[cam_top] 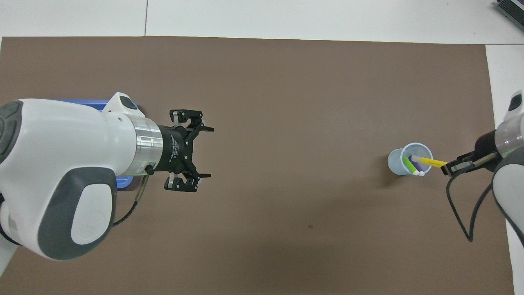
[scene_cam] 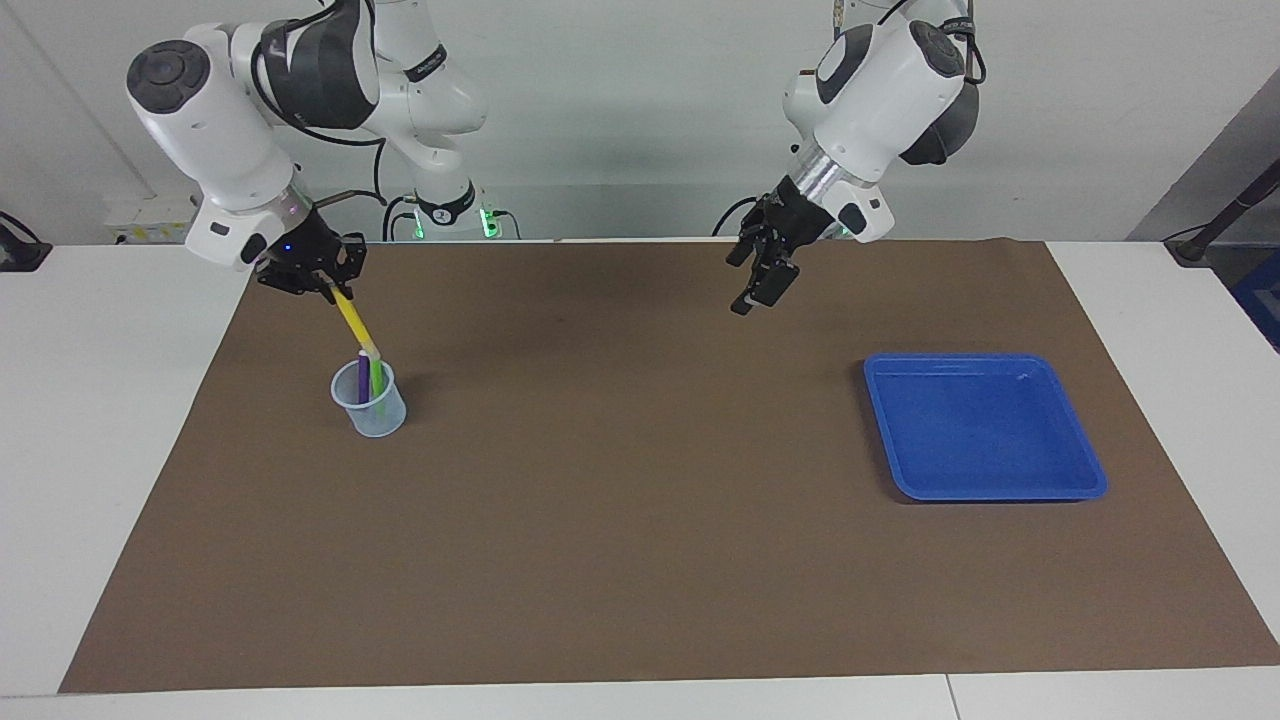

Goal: Right arm passes pens to left for tray arrangement
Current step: 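Lift the yellow pen with the right gripper toward the left gripper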

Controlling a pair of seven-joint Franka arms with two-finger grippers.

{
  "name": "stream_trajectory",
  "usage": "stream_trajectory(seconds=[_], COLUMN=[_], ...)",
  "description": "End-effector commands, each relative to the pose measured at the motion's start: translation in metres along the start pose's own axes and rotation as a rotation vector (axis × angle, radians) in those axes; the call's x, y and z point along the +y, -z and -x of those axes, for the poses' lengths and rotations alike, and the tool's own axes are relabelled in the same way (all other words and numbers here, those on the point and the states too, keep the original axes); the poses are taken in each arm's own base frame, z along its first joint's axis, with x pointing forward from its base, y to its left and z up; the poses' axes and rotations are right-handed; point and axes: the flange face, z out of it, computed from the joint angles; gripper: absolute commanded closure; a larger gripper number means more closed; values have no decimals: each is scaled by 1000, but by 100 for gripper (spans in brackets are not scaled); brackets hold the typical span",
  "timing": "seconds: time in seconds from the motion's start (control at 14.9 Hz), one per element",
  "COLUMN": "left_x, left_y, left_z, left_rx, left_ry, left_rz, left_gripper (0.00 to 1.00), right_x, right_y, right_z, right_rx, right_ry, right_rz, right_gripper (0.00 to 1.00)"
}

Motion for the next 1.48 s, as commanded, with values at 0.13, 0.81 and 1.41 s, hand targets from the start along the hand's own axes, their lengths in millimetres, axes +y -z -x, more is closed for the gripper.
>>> stream_trajectory(seconds=[0.13, 0.81, 1.41], left_x=[-11, -18, -30], left_y=[-2, -17, -28], left_z=[4, 7, 37], left_rx=[-20, -23, -49], left_ry=[36, 58, 13], left_rz=[11, 61, 59], left_gripper=[0, 0, 0], right_x=[-16, -83, -134], right_y=[9, 12, 8], right_z=[-1, -23, -30], right_rx=[59, 139, 180], right_ry=[41, 111, 211], right_rz=[-142, -357, -520], right_gripper=[100, 100, 100])
